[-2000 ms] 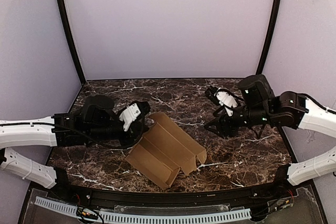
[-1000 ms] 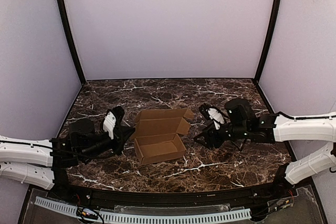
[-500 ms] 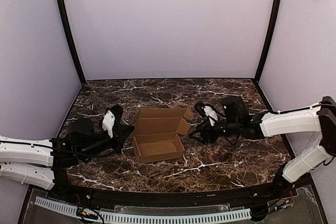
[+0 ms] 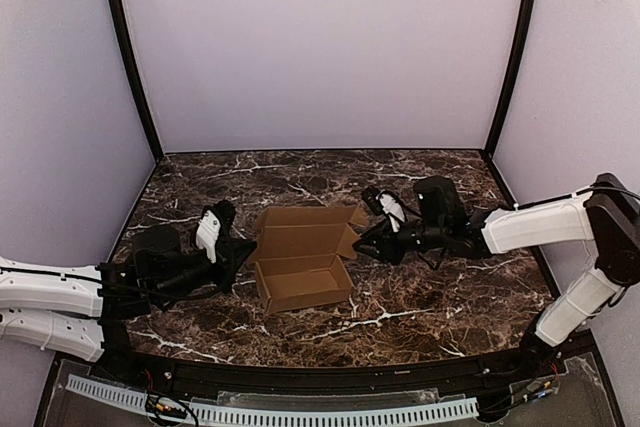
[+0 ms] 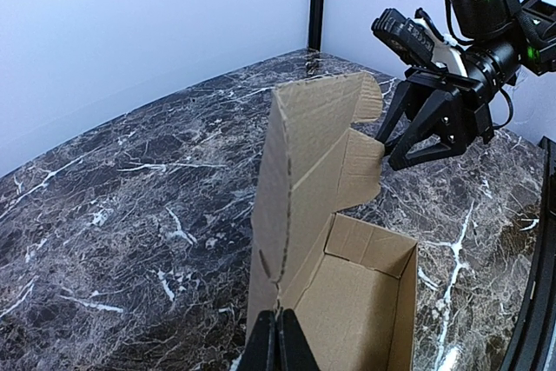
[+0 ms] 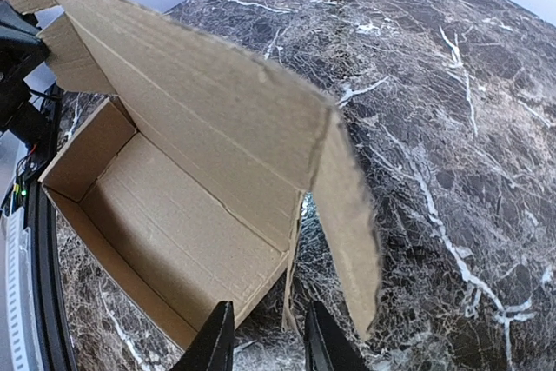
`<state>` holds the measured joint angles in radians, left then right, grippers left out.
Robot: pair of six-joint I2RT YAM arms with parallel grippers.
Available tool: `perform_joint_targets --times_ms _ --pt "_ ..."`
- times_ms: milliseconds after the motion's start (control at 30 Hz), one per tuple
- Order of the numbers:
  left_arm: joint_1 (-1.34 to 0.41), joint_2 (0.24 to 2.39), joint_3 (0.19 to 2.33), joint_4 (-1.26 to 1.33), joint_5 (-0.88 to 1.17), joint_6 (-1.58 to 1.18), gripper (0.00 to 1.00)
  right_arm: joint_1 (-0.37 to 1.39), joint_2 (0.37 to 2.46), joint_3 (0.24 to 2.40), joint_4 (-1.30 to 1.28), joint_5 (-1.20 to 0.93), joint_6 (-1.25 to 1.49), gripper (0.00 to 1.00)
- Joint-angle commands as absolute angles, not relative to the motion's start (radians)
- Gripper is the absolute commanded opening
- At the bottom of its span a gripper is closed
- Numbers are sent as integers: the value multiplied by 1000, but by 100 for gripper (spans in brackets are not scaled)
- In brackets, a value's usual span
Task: Fold the paper box
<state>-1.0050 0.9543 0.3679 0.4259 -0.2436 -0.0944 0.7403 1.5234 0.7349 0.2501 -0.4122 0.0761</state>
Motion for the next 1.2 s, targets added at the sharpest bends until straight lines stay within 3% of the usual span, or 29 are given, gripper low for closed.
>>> perform_joint_targets --times_ms 0,300,567,800,1167 --pt "-998 950 348 441 -229 -112 0 733 1540 754 298 -441 68 24" --pt "-997 945 341 450 -207 -128 1 733 1573 760 321 -438 81 19" --pt "-997 934 339 436 -210 -127 0 733 1575 758 348 -443 82 1" --pt "-995 926 351 379 -230 -136 2 733 1539 755 307 -453 58 0" --pt "-993 864 431 152 -275 -135 46 770 1458 732 139 -380 -27 0"
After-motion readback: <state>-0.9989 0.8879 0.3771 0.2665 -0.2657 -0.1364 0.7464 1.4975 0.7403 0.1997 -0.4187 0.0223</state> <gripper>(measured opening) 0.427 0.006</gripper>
